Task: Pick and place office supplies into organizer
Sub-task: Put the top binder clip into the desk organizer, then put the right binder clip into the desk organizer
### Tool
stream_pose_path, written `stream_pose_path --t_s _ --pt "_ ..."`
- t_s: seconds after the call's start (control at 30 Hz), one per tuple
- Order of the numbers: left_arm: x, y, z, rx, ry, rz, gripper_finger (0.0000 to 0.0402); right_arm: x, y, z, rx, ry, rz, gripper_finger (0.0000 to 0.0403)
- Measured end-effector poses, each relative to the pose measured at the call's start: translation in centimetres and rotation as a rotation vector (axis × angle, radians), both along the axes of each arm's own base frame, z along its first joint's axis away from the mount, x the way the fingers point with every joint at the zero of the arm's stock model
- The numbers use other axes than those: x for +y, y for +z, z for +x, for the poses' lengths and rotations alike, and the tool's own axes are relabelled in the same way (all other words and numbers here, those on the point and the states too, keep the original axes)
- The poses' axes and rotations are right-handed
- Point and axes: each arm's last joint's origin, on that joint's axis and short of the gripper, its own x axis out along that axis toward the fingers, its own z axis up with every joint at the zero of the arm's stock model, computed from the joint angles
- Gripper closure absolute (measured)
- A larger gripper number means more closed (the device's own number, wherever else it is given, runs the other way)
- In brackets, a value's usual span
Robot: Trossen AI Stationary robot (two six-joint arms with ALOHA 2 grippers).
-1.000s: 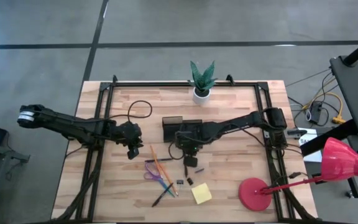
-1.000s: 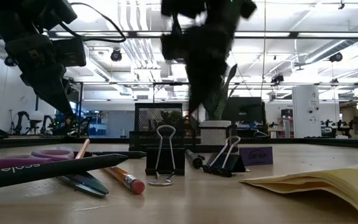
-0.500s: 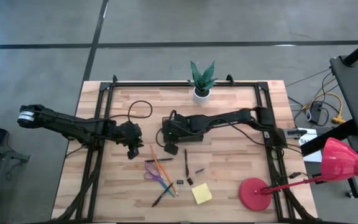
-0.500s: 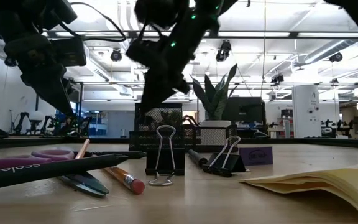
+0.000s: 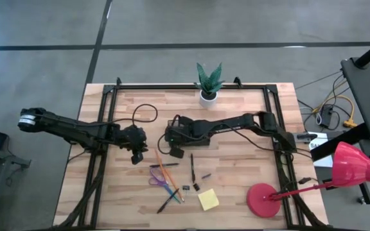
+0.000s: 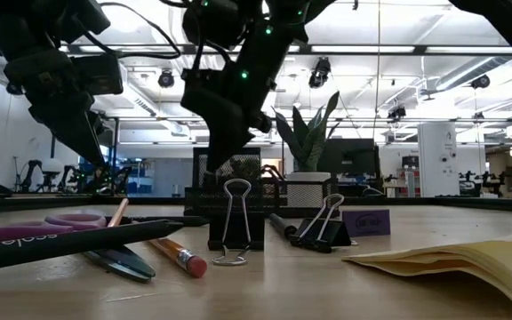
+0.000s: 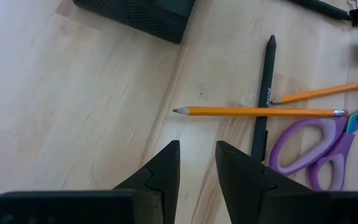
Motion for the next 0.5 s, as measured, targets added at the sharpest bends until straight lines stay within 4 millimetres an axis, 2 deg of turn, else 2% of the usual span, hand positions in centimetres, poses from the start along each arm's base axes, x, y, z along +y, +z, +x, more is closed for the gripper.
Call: stream_pose_path --t_s 0.13,0.27,0.5 --pt "0.00 -0.02 -0.02 0.003 -0.022 0.018 0.0314 -0.27 0.04 0.06 -0.011 -0.013 0.015 0.0394" --pt "0.00 -0.02 -0.03 0.004 -0.023 0.019 0.0314 -0.62 0.10 0.22 -0.041 -0.043 0.116 0.0386" --pt "0.00 -0.02 -0.03 0.004 -0.023 0.019 0.0314 -0.39 0.30 0.08 -0.039 -0.042 0.136 0.0317"
